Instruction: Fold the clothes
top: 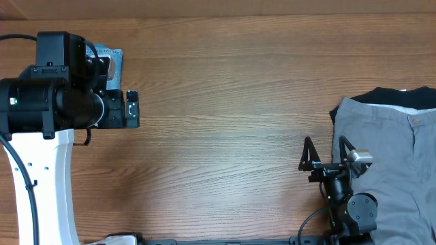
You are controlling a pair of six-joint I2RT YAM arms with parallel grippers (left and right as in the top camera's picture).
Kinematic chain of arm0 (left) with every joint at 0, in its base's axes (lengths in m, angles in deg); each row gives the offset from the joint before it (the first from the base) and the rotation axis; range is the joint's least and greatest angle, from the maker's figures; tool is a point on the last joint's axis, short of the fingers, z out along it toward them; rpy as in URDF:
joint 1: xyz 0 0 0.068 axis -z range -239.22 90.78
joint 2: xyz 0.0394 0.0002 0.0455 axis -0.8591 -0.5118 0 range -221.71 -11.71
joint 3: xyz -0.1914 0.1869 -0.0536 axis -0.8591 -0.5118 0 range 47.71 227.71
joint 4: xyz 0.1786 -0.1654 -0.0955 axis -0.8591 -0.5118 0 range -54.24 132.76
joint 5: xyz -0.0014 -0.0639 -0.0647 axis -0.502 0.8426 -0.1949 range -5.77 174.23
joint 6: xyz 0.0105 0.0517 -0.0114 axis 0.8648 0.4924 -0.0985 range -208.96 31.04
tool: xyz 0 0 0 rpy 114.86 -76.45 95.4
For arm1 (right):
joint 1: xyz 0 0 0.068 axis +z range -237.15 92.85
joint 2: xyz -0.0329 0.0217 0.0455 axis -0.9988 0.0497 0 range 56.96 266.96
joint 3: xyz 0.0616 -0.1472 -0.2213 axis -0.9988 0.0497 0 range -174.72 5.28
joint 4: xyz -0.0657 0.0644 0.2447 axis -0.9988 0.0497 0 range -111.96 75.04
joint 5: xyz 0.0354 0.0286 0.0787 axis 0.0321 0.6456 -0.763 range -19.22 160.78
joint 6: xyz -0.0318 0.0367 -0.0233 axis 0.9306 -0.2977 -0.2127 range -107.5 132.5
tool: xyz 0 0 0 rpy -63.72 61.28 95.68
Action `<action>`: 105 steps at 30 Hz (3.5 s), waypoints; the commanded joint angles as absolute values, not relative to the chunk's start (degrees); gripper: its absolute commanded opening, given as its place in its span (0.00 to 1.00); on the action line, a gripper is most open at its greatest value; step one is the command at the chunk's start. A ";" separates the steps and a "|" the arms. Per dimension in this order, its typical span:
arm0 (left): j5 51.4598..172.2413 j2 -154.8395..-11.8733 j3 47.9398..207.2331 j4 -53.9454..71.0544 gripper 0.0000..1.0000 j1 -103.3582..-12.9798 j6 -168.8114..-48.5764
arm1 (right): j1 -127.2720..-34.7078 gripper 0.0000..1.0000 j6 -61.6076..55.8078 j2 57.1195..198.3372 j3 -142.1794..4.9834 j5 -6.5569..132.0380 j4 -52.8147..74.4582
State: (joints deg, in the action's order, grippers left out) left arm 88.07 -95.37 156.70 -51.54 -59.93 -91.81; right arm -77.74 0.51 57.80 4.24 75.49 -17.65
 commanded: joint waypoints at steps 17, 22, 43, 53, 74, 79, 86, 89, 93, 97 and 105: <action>82.72 -92.70 156.44 -51.48 1.00 -59.25 -92.16 | -77.90 1.00 0.53 57.12 4.83 75.67 -17.82; 82.56 -86.03 152.96 -42.38 1.00 -58.40 -91.94 | -77.90 1.00 0.53 57.12 4.83 75.67 -17.82; 92.46 -45.16 99.06 13.85 1.00 -58.44 -78.15 | -77.92 1.00 0.53 57.12 4.83 75.67 -17.82; 92.20 -27.17 74.28 30.79 1.00 -58.44 -78.24 | -77.92 1.00 0.53 57.12 4.83 75.67 -17.82; 89.58 -11.90 47.98 41.94 1.00 -58.29 -80.57 | -77.92 1.00 0.53 57.12 4.83 75.67 -17.82; 89.38 -11.94 47.98 38.75 1.00 -58.29 -80.60 | -77.92 1.00 0.53 57.12 4.83 75.67 -17.82; 89.38 -11.96 47.98 38.77 1.00 -58.29 -80.60 | -77.92 1.00 0.53 57.12 4.83 75.67 -17.82; 89.38 -11.96 47.98 38.77 1.00 -58.29 -80.60 | -77.92 1.00 0.53 57.12 4.83 75.67 -17.82; 89.38 -11.96 47.98 38.77 1.00 -58.29 -80.60 | -77.90 1.00 0.53 57.12 4.83 75.67 -17.82; 89.38 -11.96 47.98 38.77 1.00 -58.29 -80.60 | -77.90 1.00 0.53 57.12 4.83 75.67 -17.82; 89.38 -11.96 47.98 38.77 1.00 -58.29 -80.60 | -77.92 1.00 0.53 57.12 4.83 75.67 -17.82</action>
